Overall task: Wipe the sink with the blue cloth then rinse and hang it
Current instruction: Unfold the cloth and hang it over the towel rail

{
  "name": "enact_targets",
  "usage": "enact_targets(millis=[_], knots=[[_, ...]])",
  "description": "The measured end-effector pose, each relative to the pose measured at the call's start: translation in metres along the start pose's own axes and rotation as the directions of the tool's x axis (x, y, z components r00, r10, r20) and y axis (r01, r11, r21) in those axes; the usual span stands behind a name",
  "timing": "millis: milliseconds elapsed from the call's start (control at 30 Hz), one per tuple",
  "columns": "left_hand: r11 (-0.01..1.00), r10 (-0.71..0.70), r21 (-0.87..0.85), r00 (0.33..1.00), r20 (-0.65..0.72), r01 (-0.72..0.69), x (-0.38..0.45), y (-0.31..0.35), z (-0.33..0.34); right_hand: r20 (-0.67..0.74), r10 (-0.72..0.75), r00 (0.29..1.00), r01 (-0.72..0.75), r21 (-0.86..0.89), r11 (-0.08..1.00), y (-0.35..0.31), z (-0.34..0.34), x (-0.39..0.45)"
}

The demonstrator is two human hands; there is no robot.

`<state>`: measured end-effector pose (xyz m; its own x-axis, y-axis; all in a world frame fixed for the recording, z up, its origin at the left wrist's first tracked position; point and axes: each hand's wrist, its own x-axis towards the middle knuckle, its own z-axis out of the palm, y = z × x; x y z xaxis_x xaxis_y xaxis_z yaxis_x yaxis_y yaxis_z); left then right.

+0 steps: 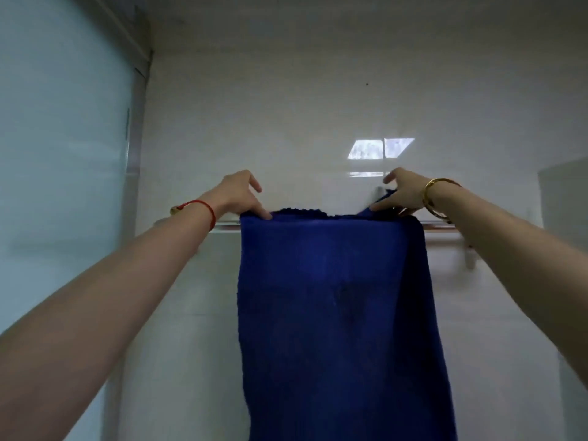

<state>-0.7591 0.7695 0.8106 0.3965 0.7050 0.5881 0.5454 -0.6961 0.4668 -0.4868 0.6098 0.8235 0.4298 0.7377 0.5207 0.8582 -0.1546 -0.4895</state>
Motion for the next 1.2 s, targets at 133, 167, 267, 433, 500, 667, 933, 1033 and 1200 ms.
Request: enact_targets(millis=[133, 167, 267, 433, 500, 667, 933, 1033, 1200], knots=[[0.998, -0.029, 0.066, 0.997, 0.074, 0.024, -0.014, -0.002, -0.008, 0.094, -0.032, 0.995, 0.044, -0.125, 0.991, -0.006, -0.010, -0.013], [0.998, -0.010, 0.065, 0.996, 0.084, 0.005, -0.017, -0.004, -0.009, 0.138, -0.027, 0.990, 0.048, -0.155, 0.987, -0.008, -0.011, -0.018], [0.996, 0.075, 0.044, 0.989, 0.131, -0.081, -0.031, -0.009, -0.009, 0.243, 0.002, 0.970, 0.082, -0.335, 0.939, -0.009, -0.004, -0.031], [0.987, 0.162, 0.006, 0.980, 0.118, -0.164, -0.054, -0.009, -0.011, 0.238, 0.021, 0.971, 0.052, -0.296, 0.954, -0.005, 0.002, -0.053], [0.982, 0.180, 0.042, 0.982, 0.062, -0.183, -0.064, -0.011, -0.007, 0.206, -0.013, 0.978, 0.057, -0.212, 0.976, -0.001, 0.006, -0.061], [0.980, 0.199, 0.111, 0.794, -0.575, -0.166, -0.103, -0.029, 0.037, -0.194, -0.280, 0.940, 0.262, -0.114, 0.958, 0.031, 0.033, -0.083], [0.898, -0.173, -0.439, 0.926, -0.336, 0.009, -0.131, -0.033, 0.078, -0.651, -0.123, 0.749, 0.201, 0.046, 0.978, 0.066, 0.078, -0.114], [0.823, -0.209, -0.568, 0.913, -0.351, -0.030, -0.126, -0.029, 0.078, -0.639, -0.043, 0.768, 0.225, 0.206, 0.952, 0.053, 0.076, -0.117], [0.762, -0.228, -0.634, 0.862, -0.453, -0.132, -0.115, -0.018, 0.059, -0.615, 0.175, 0.769, 0.217, 0.508, 0.834, 0.036, 0.053, -0.111]])
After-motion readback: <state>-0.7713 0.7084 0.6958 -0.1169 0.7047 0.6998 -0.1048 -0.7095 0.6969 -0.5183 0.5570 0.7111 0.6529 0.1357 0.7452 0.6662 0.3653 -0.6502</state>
